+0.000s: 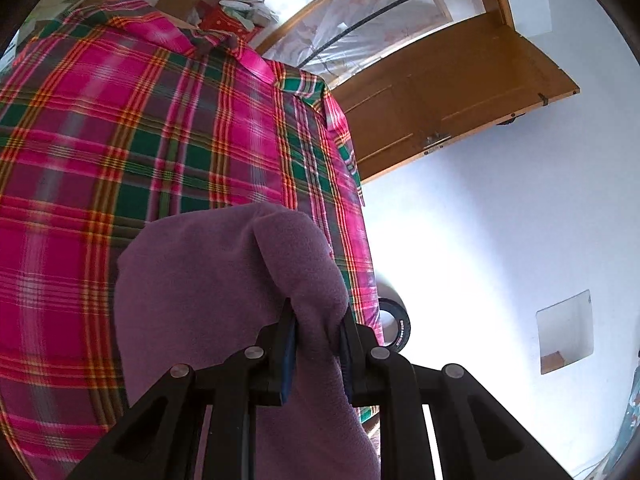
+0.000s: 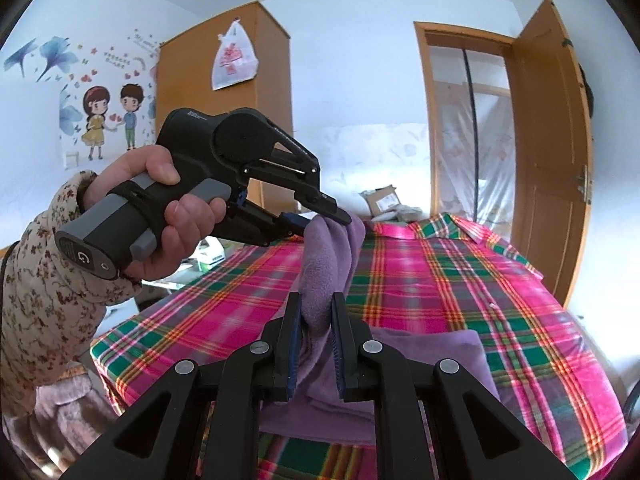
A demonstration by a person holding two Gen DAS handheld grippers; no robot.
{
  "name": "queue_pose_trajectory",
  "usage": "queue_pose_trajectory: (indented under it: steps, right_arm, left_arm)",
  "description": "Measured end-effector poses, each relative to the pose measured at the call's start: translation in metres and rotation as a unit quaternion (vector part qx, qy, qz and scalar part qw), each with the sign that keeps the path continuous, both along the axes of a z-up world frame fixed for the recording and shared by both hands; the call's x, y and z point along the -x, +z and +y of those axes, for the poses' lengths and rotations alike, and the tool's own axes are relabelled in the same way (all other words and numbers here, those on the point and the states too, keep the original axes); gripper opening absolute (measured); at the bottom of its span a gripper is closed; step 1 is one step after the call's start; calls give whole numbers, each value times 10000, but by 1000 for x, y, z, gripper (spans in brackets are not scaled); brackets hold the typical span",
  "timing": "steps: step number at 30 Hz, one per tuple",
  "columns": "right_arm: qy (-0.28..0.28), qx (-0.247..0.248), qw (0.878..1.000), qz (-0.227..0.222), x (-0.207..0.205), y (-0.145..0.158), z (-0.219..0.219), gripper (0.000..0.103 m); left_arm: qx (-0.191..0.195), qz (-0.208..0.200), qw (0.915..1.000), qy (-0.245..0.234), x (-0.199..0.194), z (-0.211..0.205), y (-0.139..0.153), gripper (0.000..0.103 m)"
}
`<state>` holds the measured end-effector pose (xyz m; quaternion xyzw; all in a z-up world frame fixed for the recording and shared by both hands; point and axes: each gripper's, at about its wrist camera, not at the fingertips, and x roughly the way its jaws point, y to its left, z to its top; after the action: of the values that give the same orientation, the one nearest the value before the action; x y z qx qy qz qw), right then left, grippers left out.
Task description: Fold clothes
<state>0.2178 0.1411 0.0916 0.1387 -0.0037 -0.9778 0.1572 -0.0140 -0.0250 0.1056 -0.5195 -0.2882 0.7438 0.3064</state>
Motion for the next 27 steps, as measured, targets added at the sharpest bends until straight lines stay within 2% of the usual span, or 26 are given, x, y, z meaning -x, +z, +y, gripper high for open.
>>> queue_pose_trajectory:
  steps: [21,27]
  right_arm:
    - [-529,230,9979,-307,3,-14,54,14]
    - [-747,377,9950,-544,10,-25,73,14]
  left_arm:
    - [192,-181,9989,-389,20,65,-12,19]
    - [255,-358,9979,-478,29,81,-26,19]
